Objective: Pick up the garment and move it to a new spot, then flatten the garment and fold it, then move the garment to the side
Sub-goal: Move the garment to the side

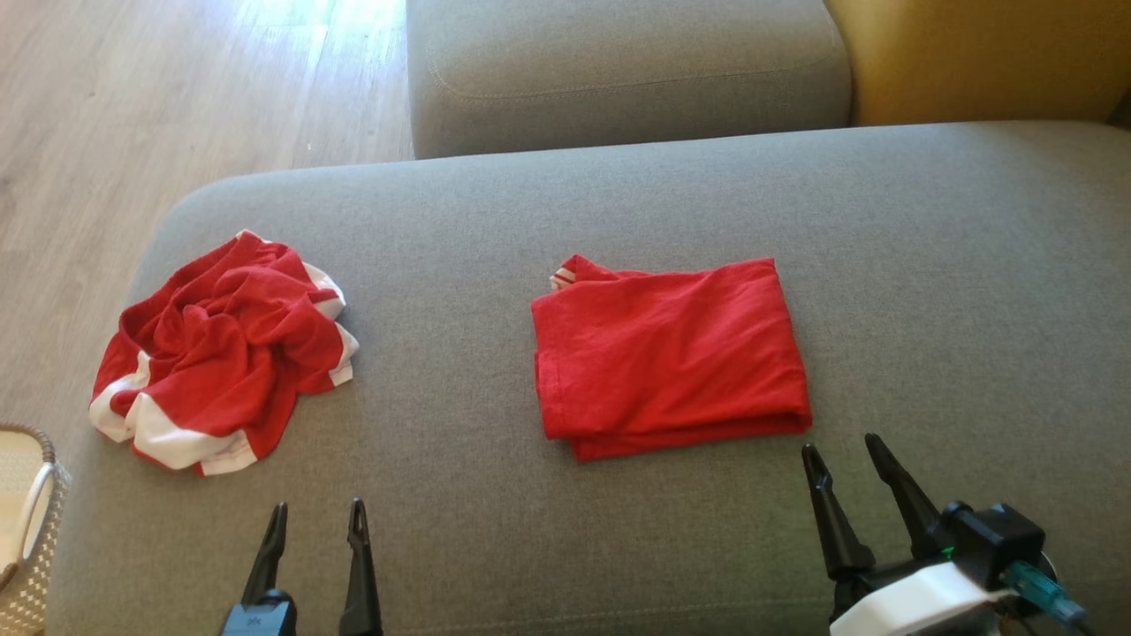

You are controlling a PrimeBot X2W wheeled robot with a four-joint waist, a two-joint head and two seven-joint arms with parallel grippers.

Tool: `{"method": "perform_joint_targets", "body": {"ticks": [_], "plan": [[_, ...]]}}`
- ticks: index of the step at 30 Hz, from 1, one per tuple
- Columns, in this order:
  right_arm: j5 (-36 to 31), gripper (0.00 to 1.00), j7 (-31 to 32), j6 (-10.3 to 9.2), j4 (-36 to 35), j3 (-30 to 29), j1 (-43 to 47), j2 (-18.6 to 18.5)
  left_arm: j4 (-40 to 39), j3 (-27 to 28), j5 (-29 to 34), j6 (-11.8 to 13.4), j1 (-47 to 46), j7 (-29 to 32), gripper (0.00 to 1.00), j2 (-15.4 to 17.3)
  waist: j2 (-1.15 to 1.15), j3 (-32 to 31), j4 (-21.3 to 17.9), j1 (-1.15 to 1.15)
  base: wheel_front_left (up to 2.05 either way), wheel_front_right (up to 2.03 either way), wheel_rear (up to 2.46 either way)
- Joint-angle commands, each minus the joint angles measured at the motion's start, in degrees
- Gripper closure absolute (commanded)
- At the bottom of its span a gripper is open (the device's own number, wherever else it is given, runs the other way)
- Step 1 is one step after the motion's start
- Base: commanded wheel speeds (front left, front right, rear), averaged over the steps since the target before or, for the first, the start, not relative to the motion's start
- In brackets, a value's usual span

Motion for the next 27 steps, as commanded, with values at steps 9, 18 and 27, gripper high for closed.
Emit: {"method": "perform_joint_targets", "body": {"ticks": [9,18,27], "plan": [[3.8,0.0,-0.6,-0.01,3.1,0.0,-3.1,-0.2,-1.7,0.9,1.7,-0.9,-3.3,-0.5,0.0,-1.0,0.0,2.0,1.0,0.0,0.0,0.0,0.0],[12.6,0.0,-0.6,-0.01,16.3,-0.9,-17.8,-0.2,-2.6,-1.9,3.4,-2.1,-8.4,-0.5,0.0,-1.0,0.0,9.3,2.3,0.0,0.0,0.0,0.0],[11.2,0.0,7.8,-0.01,34.1,-6.8,-38.0,-2.5,-2.2,-6.3,3.5,-1.6,-14.3,-0.5,0.0,-1.2,0.0,16.4,5.1,0.0,0.0,0.0,0.0]]}}
